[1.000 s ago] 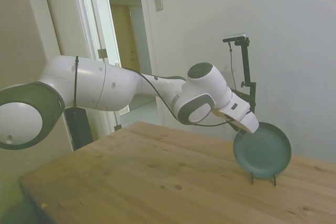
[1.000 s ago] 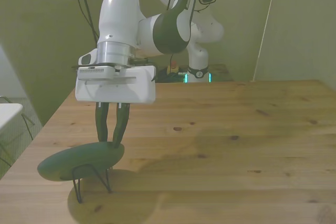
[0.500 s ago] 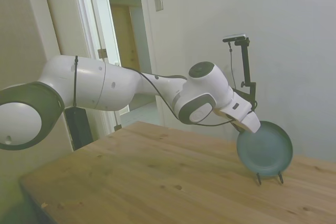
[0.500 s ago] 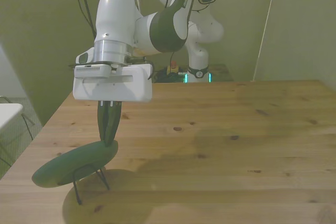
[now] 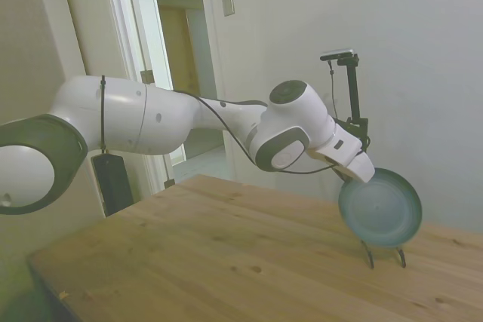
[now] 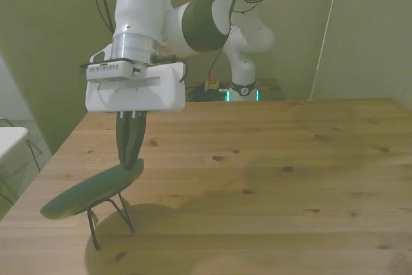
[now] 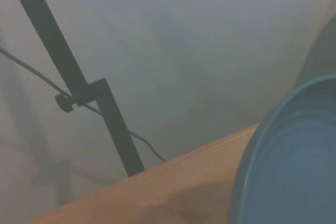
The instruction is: Unload the plate
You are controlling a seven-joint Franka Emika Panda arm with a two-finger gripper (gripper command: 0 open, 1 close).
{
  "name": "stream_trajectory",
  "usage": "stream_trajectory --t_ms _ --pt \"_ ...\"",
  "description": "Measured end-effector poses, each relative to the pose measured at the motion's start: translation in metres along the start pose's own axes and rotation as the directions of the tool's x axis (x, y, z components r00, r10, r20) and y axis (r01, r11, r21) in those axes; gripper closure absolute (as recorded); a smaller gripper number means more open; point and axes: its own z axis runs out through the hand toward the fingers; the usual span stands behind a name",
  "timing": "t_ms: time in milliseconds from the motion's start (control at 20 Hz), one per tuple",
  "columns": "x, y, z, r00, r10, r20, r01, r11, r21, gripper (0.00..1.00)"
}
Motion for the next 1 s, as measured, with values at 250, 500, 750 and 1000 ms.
stream_trajectory --t_ms 250,500,750,1000 --pt "0.007 -0.038 -0.04 1.0 0.003 0.009 -0.004 0.997 0.074 1.0" --pt "-0.01 -0.083 -0.099 0.998 -0.017 0.06 0.008 0.99 0.141 1.0" --pt "-0.064 -0.099 -0.124 0.987 -0.049 0.153 0.032 0.993 0.115 1.0" --pt "-0.13 -0.074 -0.102 0.979 -0.036 0.201 0.058 0.993 -0.104 1.0"
